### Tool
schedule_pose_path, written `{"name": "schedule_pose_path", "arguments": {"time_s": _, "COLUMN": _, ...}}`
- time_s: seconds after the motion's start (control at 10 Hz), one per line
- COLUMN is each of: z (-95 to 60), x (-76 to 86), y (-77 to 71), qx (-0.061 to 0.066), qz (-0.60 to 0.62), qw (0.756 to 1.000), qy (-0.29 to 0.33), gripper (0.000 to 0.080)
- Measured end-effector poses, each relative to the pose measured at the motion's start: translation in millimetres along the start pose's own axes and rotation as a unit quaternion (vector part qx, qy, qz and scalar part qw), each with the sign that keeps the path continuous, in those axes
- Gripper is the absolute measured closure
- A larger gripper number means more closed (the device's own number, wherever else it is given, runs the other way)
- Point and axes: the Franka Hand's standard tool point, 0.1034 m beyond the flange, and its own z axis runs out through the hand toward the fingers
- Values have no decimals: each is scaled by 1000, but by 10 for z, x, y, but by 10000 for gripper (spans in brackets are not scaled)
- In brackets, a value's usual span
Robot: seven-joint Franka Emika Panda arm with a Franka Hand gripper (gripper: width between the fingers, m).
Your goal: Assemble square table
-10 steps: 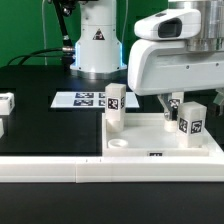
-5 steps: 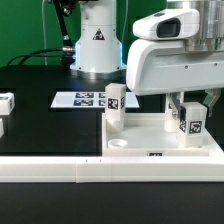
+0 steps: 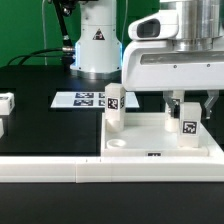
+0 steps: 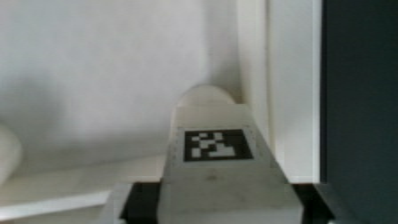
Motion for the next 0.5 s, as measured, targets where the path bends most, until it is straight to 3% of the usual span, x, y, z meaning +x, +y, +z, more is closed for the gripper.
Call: {"name": "schedule_pose_path", "arguments": {"time_s": 0.5, "z": -4, "x": 64, "y": 198, "qx": -16, "qz": 170, "qw": 985, "qy": 10, "gripper": 498}}
